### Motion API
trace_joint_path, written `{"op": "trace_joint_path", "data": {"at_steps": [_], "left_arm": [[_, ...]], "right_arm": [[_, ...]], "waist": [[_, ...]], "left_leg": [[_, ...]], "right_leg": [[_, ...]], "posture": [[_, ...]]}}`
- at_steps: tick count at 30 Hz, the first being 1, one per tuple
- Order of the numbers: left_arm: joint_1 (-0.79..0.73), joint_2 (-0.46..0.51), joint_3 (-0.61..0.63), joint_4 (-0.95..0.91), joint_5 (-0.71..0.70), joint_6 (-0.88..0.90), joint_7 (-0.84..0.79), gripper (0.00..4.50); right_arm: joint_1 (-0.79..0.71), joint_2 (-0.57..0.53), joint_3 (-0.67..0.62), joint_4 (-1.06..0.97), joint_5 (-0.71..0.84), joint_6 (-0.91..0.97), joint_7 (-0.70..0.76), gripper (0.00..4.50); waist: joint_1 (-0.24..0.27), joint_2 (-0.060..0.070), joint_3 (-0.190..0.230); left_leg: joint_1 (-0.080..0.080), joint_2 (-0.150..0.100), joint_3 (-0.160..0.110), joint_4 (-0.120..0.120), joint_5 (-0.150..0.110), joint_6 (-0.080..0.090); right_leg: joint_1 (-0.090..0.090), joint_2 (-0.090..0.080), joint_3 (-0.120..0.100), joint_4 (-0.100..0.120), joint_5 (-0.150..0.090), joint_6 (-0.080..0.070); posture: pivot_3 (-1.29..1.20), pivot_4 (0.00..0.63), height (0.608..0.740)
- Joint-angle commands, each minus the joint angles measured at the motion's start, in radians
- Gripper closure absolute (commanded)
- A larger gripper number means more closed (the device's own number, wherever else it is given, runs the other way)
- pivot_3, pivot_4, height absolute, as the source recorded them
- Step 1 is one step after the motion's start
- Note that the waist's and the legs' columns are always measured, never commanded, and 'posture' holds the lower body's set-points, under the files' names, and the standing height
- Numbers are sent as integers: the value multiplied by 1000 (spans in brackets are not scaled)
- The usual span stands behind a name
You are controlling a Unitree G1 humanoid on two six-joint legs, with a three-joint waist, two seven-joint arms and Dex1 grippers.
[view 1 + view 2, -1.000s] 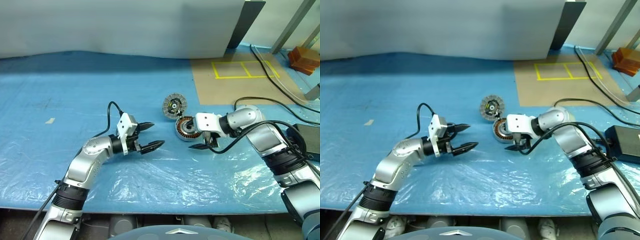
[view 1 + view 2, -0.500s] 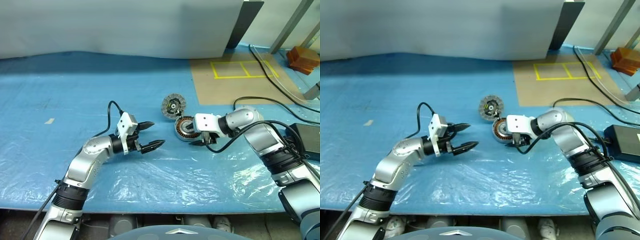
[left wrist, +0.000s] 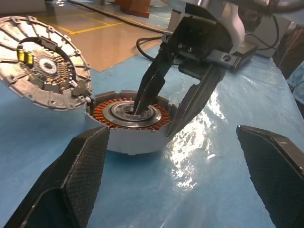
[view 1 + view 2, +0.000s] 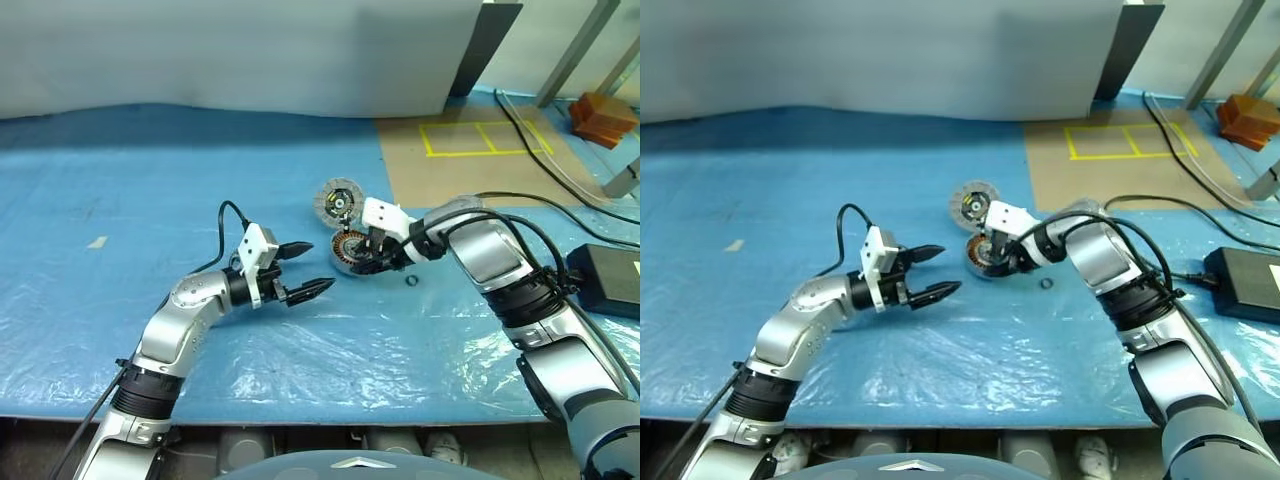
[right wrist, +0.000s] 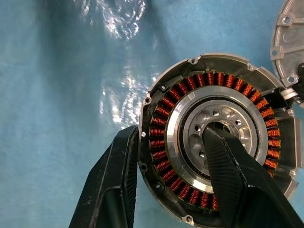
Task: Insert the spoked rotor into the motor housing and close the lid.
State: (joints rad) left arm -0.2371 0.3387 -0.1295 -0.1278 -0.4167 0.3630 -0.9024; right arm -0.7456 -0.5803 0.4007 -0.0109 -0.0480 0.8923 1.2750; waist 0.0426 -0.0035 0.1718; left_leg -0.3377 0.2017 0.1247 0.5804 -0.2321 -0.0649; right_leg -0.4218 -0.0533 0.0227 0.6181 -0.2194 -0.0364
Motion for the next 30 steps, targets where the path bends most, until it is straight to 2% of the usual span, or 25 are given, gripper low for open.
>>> {"op": "trace_joint_path", "data": {"at_steps": [1, 4, 9, 12, 14, 15, 17, 20, 23, 25, 28, 30], "left_arm": [[15, -8, -6, -45, -14, 3, 11, 0], [18, -8, -13, -45, -9, -1, 12, 0], [18, -7, -20, -56, -5, 0, 20, 0], [28, -4, -21, -71, -8, 4, 27, 0], [34, -1, -21, -82, -11, 9, 33, 0], [37, 1, -21, -87, -12, 12, 33, 0], [40, 5, -20, -94, -14, 16, 34, 0], [36, 9, -19, -98, -16, 21, 35, 0], [33, 11, -17, -100, -17, 25, 35, 0], [30, 11, -17, -100, -17, 28, 35, 0], [28, 13, -15, -104, -20, 33, 35, 0], [29, 16, -12, -108, -23, 38, 32, 0]], "right_arm": [[-37, 13, 39, -129, 47, 288, -53, 2734], [-42, 22, 102, -171, 49, 406, -125, 2734], [-76, 43, 185, -101, 36, 498, -259, 2734], [-86, 2, 312, -73, 9, 491, -307, 2734], [-82, -8, 327, -76, 40, 468, -300, 2734], [-80, -8, 318, -78, 44, 444, -311, 2734], [-78, -6, 296, -78, 44, 407, -332, 2059], [-108, 0, 253, -81, 98, 419, -303, 1226], [-148, 9, 195, -79, 154, 458, -288, 1226], [-175, 6, 152, -102, 193, 479, -282, 1226], [-190, -10, 90, -156, 257, 519, -275, 1226], [-174, -22, 4, -222, 335, 552, -252, 1226]], "waist": [[1, 0, 0], [3, 0, 0], [1, 0, 0], [2, 0, -1], [7, -1, -2], [10, -1, -2], [14, -1, -2], [16, -1, -2], [16, -1, -2], [16, -1, -2], [13, -1, -2], [13, -1, -2]], "left_leg": [[0, 0, 0, 0, 0, 0], [0, 0, 0, -1, 0, -1], [2, 0, 0, -2, -1, -6], [6, 0, 0, -2, 0, -9], [10, 0, 0, -2, 2, -10], [13, 1, 0, -2, 2, -10], [19, 1, 1, -2, 2, -10], [20, 0, 1, -3, 3, -9], [16, 0, 1, -3, 5, -10], [11, 0, 1, -4, 5, -10], [-3, 2, 1, -4, 5, -10], [-9, 4, 0, -4, 6, -10]], "right_leg": [[0, 0, 0, 0, 0, 0], [0, 0, 0, -1, 0, 0], [0, 0, 0, -1, 0, 0], [4, 0, 1, 0, 0, 0], [9, -1, 1, 0, 1, -1], [13, -1, 0, 0, 0, 0], [19, -2, 1, -1, -4, 7], [18, -3, 3, -2, -4, 8], [17, -2, 3, -2, -4, 7], [13, -2, 2, -2, 0, 0], [-3, 2, 1, -1, 1, 0], [-5, 4, 0, 0, 4, 3]], "posture": [[0, 150, 740], [0, 150, 740], [0, 150, 740], [0, 150, 740], [0, 150, 740], [0, 150, 740], [0, 150, 740], [0, 150, 740], [0, 150, 740], [0, 150, 740], [0, 150, 740], [0, 150, 740]]}}
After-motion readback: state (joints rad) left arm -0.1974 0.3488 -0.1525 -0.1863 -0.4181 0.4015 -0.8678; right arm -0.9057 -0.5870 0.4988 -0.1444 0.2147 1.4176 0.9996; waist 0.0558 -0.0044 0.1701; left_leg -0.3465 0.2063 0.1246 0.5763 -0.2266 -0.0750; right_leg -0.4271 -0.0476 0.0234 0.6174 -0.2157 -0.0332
